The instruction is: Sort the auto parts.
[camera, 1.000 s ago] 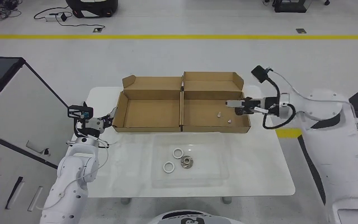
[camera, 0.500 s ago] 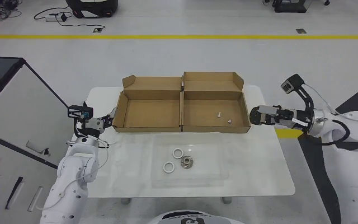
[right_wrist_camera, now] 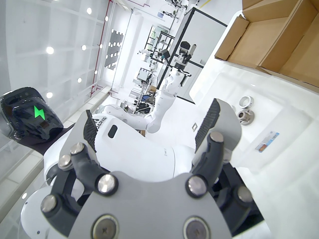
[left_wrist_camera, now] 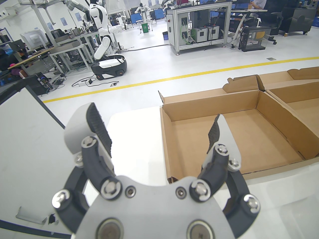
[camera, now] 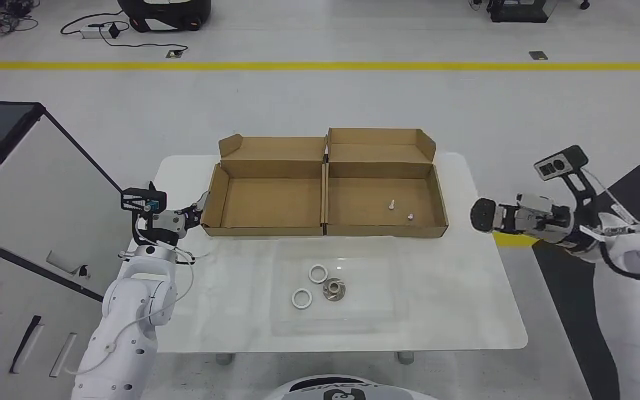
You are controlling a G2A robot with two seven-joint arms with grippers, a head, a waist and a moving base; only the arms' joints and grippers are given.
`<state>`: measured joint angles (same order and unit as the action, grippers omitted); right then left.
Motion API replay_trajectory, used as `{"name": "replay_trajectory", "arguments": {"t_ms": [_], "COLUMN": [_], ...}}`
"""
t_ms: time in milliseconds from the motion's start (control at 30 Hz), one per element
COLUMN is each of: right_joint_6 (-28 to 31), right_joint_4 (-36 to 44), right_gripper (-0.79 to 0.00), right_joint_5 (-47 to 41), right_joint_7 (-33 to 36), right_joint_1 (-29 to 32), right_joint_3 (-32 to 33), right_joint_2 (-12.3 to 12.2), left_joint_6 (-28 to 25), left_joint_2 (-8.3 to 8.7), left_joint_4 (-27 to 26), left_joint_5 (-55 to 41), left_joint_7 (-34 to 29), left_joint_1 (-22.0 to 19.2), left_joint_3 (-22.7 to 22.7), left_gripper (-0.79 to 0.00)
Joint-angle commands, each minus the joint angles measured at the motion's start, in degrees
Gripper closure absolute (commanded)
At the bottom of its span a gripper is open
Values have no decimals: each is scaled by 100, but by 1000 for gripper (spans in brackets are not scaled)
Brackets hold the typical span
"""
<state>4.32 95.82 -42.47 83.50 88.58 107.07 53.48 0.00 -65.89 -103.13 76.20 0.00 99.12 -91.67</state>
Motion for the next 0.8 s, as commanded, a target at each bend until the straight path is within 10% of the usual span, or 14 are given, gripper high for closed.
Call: {"name": "replay_trajectory", "arguments": {"t_ms": [0,500,767], "right_joint_6": [-7,-7,-7], "right_joint_4": [-11,-11,-11], "right_gripper": [-785,-785,-785], "right_joint_5": [-2,-2,-2], "right_joint_7": [5,5,5], "right_joint_1": [-3,-3,-3], "right_joint_3": [-1,-1,-1], "right_joint_2": [-1,-1,-1], "left_joint_6": [0,-35,-987], "left_joint_2": [0,4,93], "left_joint_4": [0,-37,-575], "left_joint_5": [0,63,503], "left_joint_7": [0,0,-943], "left_joint_1": [0,-22,-381], "left_joint_3": [0,-6,-223], "left_gripper": [-785,-785,-785]}}
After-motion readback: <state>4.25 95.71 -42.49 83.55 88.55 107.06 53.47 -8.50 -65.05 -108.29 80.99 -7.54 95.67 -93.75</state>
